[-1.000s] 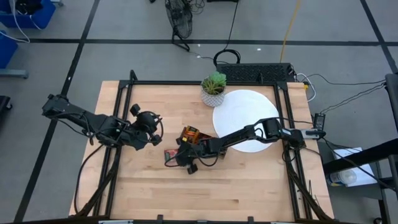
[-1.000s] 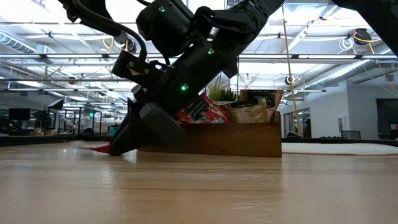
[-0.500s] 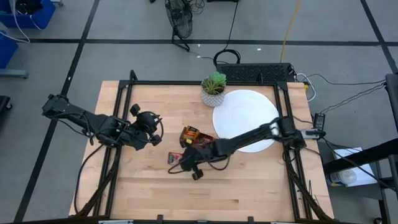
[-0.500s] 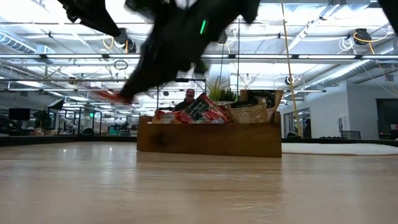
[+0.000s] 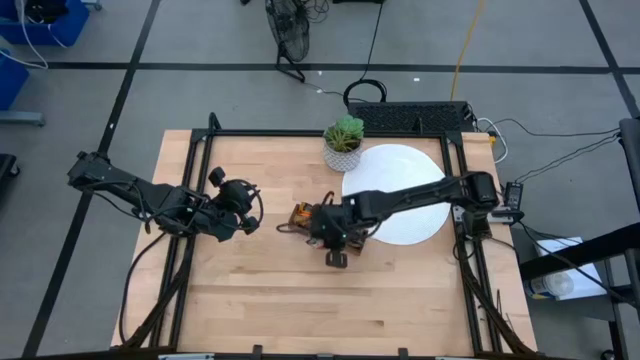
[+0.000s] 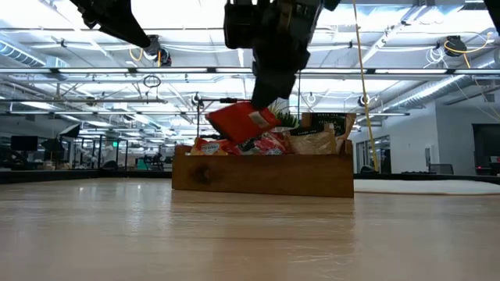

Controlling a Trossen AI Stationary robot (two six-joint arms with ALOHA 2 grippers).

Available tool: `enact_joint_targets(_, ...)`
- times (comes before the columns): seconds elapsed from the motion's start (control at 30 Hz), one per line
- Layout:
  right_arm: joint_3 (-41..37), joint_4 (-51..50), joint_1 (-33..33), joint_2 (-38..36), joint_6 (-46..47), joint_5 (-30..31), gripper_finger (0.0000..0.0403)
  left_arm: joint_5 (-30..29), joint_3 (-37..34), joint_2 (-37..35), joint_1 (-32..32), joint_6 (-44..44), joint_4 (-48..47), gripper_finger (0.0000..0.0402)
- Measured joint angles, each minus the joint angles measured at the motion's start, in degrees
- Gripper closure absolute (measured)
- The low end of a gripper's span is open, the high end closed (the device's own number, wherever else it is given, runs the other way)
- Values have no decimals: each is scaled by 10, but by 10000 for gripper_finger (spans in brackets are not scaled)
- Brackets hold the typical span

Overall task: Pick & Place Tea
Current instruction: Put the red tea bag into the middle section of the wooden organizer

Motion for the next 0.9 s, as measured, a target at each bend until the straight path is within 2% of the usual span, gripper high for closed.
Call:
enact_joint_targets(0.1,-15,19,-18,-3,6,-18,403,0,0,0,0,0,0,332)
enact_joint_targets(0.37,-69,22,-56,-2,18,-17,402,0,0,0,0,0,-3,332)
enact_joint_targets(0.67,-88,65,-57,-2,28,18,402,0,0,0,0,-2,-3,332)
enact_joint_targets(0.9,-97,86,-57,-3,32,15,376,29,0,0,0,-2,-3,332)
